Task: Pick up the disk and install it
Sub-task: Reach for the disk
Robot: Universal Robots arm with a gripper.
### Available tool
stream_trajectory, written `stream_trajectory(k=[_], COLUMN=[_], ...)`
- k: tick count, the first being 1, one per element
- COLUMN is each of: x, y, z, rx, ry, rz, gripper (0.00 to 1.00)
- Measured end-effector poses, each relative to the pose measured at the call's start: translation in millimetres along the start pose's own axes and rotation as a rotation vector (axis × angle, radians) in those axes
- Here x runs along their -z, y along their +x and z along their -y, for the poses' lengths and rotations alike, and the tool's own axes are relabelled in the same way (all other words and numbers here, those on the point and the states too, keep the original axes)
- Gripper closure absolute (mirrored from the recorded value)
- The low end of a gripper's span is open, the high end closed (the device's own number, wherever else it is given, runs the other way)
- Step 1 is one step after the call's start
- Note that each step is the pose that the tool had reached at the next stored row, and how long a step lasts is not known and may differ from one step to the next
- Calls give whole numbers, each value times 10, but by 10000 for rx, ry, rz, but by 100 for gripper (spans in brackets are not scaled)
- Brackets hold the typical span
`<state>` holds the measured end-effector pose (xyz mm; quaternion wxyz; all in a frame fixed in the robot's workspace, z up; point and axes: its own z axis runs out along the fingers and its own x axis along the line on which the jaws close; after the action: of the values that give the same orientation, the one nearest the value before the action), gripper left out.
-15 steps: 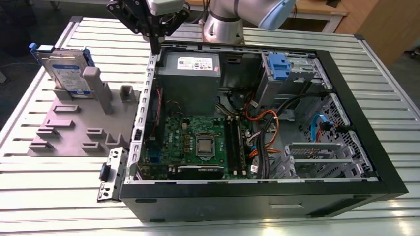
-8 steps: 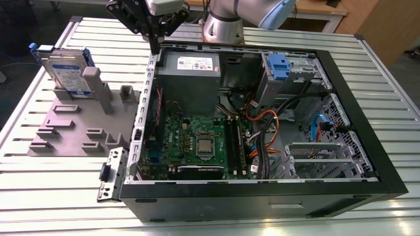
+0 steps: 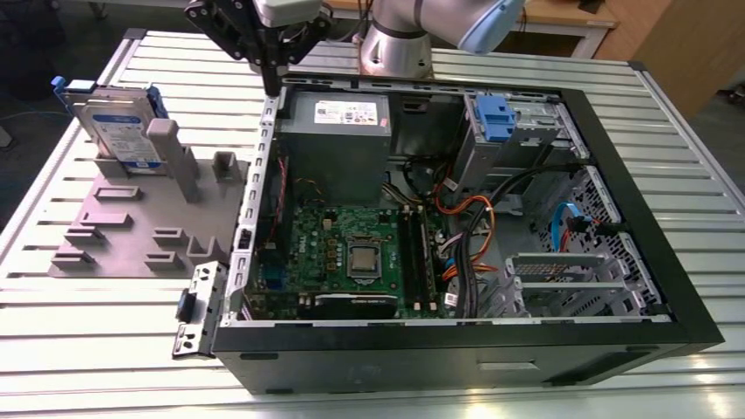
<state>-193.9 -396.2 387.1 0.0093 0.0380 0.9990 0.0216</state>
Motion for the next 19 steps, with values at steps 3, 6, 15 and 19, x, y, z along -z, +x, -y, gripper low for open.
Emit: stream_trajectory(k=[3, 6, 15, 19], x=[0, 0, 1, 1], y=[23, 31, 54, 71], z=[2, 2, 4, 5], rx=[0, 1, -1, 0], ry=[0, 0, 0, 0], rz=[0, 0, 0, 0], gripper=[89, 89, 89, 89])
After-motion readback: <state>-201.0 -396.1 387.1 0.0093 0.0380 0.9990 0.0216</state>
